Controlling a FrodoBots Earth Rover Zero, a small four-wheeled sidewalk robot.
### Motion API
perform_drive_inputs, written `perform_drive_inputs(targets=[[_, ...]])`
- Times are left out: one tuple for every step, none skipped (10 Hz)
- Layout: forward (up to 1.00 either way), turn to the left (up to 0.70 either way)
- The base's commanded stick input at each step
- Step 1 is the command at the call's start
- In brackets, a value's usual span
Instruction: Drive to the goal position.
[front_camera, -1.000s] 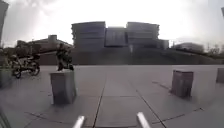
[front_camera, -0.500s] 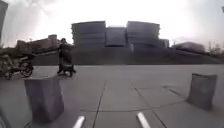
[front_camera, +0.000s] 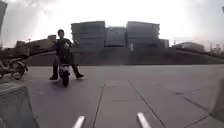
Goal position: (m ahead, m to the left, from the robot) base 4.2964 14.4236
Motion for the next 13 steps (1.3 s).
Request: perform_drive_inputs(targets=[[1.0,0.0],[1.0,0.0],[1.0,0.0],[1.0,0.0],[1.0,0.0],[1.0,0.0],[1.0,0.0],[1.0,-0.21],[-0.17,0.0],[-0.94,0.0],[-1.0,0.0],[-1.0,0.0],[-1.0,0.0]])
